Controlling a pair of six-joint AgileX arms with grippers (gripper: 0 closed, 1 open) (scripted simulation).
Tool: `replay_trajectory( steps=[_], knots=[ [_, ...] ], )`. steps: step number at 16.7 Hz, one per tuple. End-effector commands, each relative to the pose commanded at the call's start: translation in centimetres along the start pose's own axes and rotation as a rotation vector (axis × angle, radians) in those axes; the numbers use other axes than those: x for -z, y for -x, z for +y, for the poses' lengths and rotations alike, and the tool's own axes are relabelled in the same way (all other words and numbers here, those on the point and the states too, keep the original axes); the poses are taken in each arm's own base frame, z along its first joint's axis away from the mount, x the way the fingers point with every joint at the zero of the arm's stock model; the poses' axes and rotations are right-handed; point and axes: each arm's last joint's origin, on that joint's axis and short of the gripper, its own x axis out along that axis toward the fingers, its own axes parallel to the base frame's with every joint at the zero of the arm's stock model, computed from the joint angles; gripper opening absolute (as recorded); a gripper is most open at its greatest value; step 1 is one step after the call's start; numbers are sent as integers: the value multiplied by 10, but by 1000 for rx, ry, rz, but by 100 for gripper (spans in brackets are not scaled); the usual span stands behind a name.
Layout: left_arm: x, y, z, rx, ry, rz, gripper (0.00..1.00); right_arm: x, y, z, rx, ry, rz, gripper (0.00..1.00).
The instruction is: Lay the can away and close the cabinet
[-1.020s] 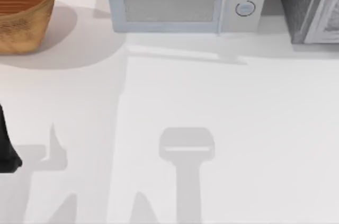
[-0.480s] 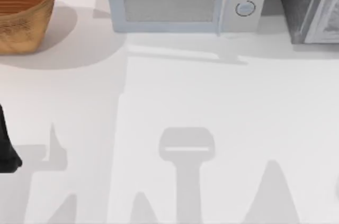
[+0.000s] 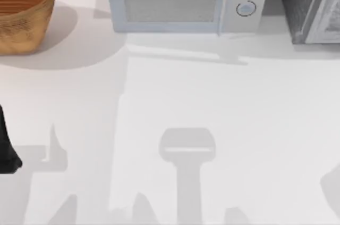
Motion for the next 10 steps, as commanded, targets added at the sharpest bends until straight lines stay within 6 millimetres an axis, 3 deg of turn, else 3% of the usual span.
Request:
replay_trajectory(
  steps=[7, 10],
  knots=[
    [0, 0, 0, 0, 0, 0, 100, -3, -1, 2, 3, 7, -5, 100],
    [0, 0, 0, 0, 0, 0, 100, -7, -17, 16, 2, 19, -15, 100]
  ],
)
